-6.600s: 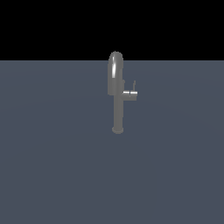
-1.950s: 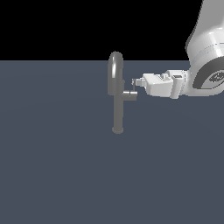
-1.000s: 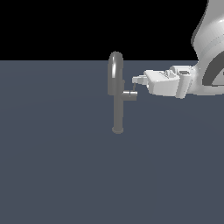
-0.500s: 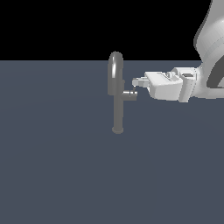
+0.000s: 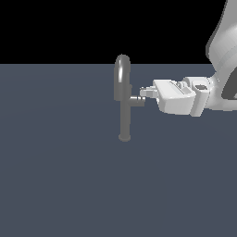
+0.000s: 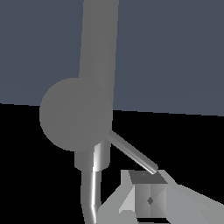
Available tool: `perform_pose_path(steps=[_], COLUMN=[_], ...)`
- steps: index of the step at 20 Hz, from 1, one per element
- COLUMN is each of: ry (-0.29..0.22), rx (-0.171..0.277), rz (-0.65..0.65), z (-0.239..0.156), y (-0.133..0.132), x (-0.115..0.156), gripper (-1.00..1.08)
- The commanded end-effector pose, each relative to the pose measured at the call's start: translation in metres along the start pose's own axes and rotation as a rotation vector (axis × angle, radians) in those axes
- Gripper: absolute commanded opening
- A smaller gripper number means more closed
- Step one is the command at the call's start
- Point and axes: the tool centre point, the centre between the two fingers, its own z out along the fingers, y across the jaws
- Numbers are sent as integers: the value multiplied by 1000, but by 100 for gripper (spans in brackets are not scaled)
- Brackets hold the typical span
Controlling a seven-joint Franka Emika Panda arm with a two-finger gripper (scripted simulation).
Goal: Turn on the faucet by rotating a designated handle.
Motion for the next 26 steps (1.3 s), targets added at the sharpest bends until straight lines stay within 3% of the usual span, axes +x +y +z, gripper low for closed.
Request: perform_pose_path(steps=[1, 8, 9, 10, 20, 21, 22, 26], ry=[-1, 0, 0, -5, 0, 0, -14, -10], rx=[0, 0, 0, -4, 0, 0, -10, -7], rz=[-2, 43, 43, -9, 46, 46, -22, 1], z=[0, 1, 1, 0, 1, 1, -2, -1], y=[0, 17, 17, 4, 8, 8, -4, -7], x=[-1, 48, 48, 19, 78, 78, 38, 57], gripper=[-100, -100, -100, -100, -100, -100, -100, -100])
